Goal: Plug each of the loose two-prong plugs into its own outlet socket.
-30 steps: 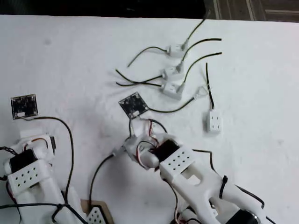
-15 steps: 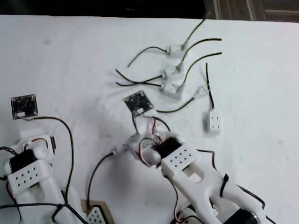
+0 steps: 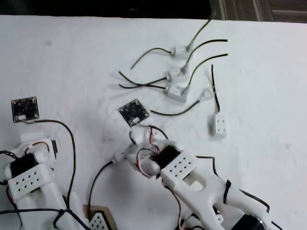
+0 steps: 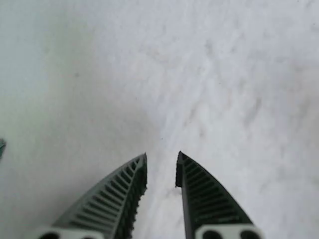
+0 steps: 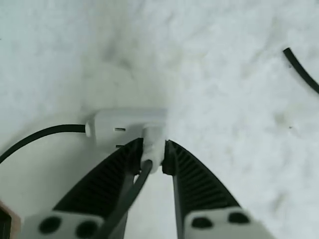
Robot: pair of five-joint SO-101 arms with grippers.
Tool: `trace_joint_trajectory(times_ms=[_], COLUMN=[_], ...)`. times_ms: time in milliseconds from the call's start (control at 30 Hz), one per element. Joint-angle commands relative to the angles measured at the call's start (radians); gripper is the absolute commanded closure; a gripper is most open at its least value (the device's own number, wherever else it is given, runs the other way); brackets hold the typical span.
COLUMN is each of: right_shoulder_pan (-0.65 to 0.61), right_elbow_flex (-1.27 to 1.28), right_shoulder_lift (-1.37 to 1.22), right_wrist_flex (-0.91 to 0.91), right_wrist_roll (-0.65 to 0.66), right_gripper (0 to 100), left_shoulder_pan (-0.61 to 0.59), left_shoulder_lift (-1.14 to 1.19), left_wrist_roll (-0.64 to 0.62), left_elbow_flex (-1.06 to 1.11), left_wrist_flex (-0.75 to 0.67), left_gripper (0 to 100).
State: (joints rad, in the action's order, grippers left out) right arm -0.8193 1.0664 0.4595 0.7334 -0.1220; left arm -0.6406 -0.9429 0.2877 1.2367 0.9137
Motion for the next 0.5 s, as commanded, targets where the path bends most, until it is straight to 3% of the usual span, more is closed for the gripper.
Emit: trace_joint_trajectory(times_ms=[0, 233, 467], right_shoulder_pan=[-0.036, -0.033, -0.050], right_elbow_flex=[0.014, -0.003, -0.193], right_shoulder_lift=[-0.044, -0.163, -0.358], right_wrist_flex=[-0.002, -0.030, 0.134], right_wrist_roll=[-0.015, -0.015, -0.054], right_gripper=[98.2, 98.2, 98.2], left_shoulder_pan=[-0.001, -0.001, -0.001], left_shoulder_lift=[-0.021, -0.021, -0.021], left_wrist_roll=[-0.003, -0.003, -0.003], left_elbow_flex=[-0.008, -0.008, -0.008], left_wrist_flex=[-0.015, -0.015, -0.015], left_gripper=[89, 89, 89])
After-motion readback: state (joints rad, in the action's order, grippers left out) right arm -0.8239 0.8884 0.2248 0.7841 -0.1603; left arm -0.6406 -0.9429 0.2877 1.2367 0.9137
